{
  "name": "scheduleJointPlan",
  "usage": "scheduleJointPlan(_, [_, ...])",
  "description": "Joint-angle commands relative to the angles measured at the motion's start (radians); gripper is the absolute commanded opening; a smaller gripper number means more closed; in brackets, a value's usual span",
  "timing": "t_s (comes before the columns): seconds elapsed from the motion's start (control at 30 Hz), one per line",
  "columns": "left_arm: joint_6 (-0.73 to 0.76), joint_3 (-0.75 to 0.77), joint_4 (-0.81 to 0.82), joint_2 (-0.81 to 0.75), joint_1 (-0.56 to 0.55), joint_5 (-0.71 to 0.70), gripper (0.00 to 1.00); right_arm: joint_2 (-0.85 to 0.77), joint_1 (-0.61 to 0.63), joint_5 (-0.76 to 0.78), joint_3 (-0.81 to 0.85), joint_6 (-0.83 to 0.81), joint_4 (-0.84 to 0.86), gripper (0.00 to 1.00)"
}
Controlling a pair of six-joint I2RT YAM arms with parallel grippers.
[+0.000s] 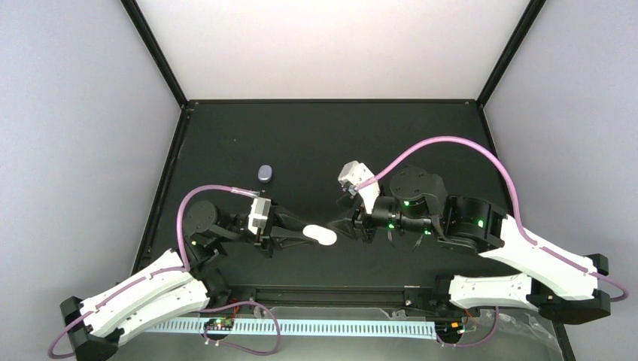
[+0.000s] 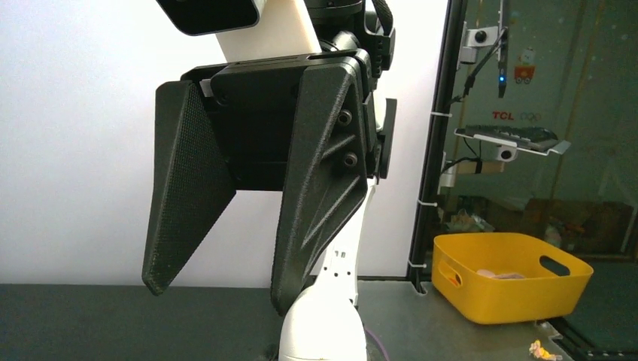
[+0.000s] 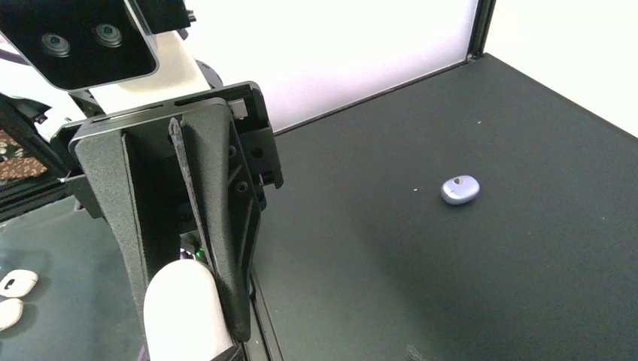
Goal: Insert the wireless bluetooth earbuds into the charging case
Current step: Close the charging case.
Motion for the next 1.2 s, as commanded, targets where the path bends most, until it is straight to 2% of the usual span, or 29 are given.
scheduleJointPlan(0.0, [0.01,0.001,0.018,-0.006,-0.003,-0.053,0.02,-0.033,-0.001,0.052,-0.012,0.002,0.019,0.55])
scheduleJointPlan(0.1, [0.021,0.001,-0.046,-0.006,-0.003,-0.18,0.01,-0.13,-0.003,0.299,-0.071,0.05,0.081,0.57])
scheduleJointPlan(0.17, [0.024,0.001,-0.081,-0.004,-0.003,-0.249,0.02,-0.172,-0.003,0.398,-0.108,0.061,0.105,0.59])
scheduleJointPlan(0.33, [-0.005,0.005,-0.084,0.018,-0.001,-0.326,0.02,-0.153,-0.01,0.373,-0.15,0.082,0.106,0.61])
scheduleJointPlan(0.47, [-0.069,0.015,-0.118,0.082,0.012,-0.51,0.02,-0.184,-0.009,0.457,-0.227,0.092,0.16,0.62])
scheduleJointPlan(0.53, [-0.119,0.024,-0.139,0.134,0.043,-0.549,0.02,-0.212,-0.01,0.489,-0.283,0.093,0.201,0.63])
scheduleJointPlan(0.63, [-0.182,0.021,-0.082,0.207,0.096,-0.46,0.01,-0.218,-0.035,0.512,-0.344,0.111,0.232,0.64])
scheduleJointPlan(0.7, [-0.192,0.017,-0.027,0.238,0.102,-0.408,0.02,-0.188,-0.103,0.488,-0.338,0.143,0.219,0.64])
scheduleJointPlan(0.8, [-0.189,0.021,-0.003,0.271,0.105,-0.372,0.02,-0.166,-0.212,0.407,-0.355,0.161,0.261,0.64])
scheduleJointPlan(0.9, [-0.158,0.031,0.003,0.287,0.106,-0.273,0.01,-0.122,-0.3,0.299,-0.359,0.149,0.299,0.64])
scheduleJointPlan(1.03, [-0.123,0.022,0.008,0.277,0.106,-0.155,0.02,-0.055,-0.313,0.163,-0.326,0.108,0.315,0.62])
scheduleJointPlan(1.17, [-0.092,0.002,0.005,0.233,0.106,-0.129,0.01,-0.055,-0.312,0.014,-0.352,0.079,0.354,0.6])
